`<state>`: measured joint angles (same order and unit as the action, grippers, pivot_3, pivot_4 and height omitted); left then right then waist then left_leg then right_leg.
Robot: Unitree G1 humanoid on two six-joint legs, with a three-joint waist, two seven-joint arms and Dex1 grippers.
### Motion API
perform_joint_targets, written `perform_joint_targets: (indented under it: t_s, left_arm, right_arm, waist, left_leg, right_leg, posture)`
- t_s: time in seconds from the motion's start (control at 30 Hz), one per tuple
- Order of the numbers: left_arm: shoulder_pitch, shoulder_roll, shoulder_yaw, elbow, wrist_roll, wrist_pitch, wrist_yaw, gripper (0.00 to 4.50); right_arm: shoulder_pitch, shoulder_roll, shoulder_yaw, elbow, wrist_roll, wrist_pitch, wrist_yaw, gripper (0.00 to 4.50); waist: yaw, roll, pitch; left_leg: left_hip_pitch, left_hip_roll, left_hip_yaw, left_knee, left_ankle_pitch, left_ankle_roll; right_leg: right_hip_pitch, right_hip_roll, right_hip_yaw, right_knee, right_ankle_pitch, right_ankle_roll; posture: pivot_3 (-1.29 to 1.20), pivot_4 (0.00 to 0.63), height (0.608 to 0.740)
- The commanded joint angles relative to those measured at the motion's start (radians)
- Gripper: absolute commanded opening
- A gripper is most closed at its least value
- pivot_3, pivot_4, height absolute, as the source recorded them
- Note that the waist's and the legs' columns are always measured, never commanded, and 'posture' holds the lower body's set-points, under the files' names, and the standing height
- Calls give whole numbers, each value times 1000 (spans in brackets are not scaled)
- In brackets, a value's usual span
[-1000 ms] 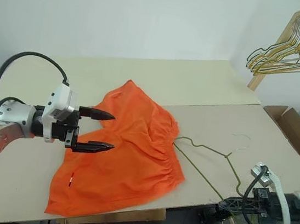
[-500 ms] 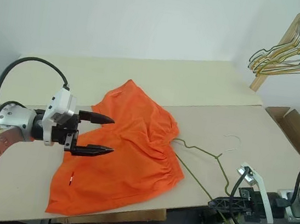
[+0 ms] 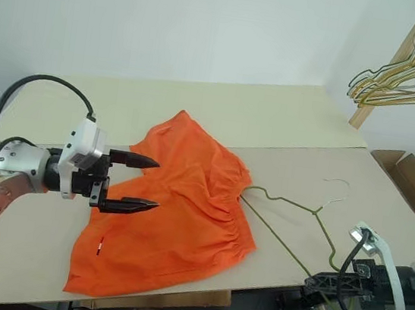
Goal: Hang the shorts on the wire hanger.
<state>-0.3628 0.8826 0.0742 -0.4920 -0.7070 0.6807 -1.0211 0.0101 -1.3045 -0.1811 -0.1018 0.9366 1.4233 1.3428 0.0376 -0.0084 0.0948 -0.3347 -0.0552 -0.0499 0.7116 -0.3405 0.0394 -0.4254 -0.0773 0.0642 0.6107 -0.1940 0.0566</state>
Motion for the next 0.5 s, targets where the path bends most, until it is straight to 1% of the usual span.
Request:
perform_joint_targets:
  t_s: [0.03,0.17,0.27,0.4,0.5]
  left_arm:
    - [-28,2,15,-16,-13,5,9,4471]
    - [-29,3,18,-23,-19,15,16,4471]
    - [-22,2,21,-29,-21,18,19,4471]
    - [-21,0,18,-32,-20,17,23,4471]
    - [-21,-1,19,-33,-17,16,28,4471]
  right_arm:
    - [-1,-27,-56,-44,43,10,21,0]
    - [-4,-30,-46,-84,54,13,5,0]
    - [-28,-8,-12,-100,49,11,-19,0]
    - [-110,56,75,-86,17,27,-98,0]
    - [-162,113,114,-21,-19,42,-171,0]
  waist:
    - [-2,0,0]
    - [0,0,0]
    - [0,0,0]
    - [-3,-1,-1]
    - [0,-1,-1]
  left_leg:
    - [0,0,0,0,0,0]
    - [0,0,0,0,0,0]
    - [0,0,0,0,0,0]
    - [0,0,0,0,0,0]
    - [0,0,0,0,1,-1]
  right_leg:
    - [0,0,0,0,0,0]
    - [0,0,0,0,0,0]
    - [0,0,0,0,0,0]
    - [0,0,0,0,0,0]
    - [0,0,0,0,0,0]
  posture:
    - [54,52,740]
    - [57,56,740]
    - [59,53,740]
    - [69,47,740]
    - [69,47,740]
